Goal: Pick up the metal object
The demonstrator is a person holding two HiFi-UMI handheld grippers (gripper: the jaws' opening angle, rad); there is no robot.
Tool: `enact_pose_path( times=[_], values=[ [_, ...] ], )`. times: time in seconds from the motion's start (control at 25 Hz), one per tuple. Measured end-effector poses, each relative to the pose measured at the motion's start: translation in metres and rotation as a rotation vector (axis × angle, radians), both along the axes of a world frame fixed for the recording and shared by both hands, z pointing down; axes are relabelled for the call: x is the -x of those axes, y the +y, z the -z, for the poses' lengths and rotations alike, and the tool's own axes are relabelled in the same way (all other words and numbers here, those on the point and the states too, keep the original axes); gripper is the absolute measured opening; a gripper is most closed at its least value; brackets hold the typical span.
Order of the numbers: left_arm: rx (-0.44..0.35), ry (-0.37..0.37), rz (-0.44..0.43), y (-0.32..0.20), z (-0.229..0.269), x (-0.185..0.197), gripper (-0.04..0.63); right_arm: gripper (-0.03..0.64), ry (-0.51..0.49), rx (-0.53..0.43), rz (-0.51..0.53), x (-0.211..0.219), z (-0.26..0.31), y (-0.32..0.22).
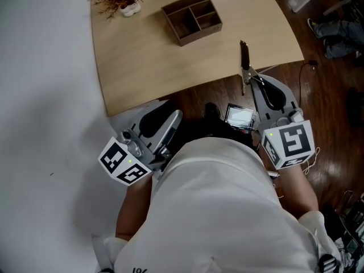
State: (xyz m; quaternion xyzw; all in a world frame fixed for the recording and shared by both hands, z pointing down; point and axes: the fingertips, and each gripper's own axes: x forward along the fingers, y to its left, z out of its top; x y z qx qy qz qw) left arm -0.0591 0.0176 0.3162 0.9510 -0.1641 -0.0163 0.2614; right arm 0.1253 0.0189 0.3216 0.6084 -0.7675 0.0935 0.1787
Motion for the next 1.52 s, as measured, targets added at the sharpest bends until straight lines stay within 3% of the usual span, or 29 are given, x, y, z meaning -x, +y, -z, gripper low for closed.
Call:
enact_pose_path(
  times=[0.6,1.52],
  values=[
    [0.029,-0.008,-0.072,0.019,-0.008,-0.022,0.081,0.005,-0.060,-0.006,-0.006,-0.002,0.000,0.005],
    [0.046,-0.017,-0.111,0.022,-0.015,-0.025,0.081,0.005,-0.033,-0.038,0.003,0.000,0.013,-0.019]
  ],
)
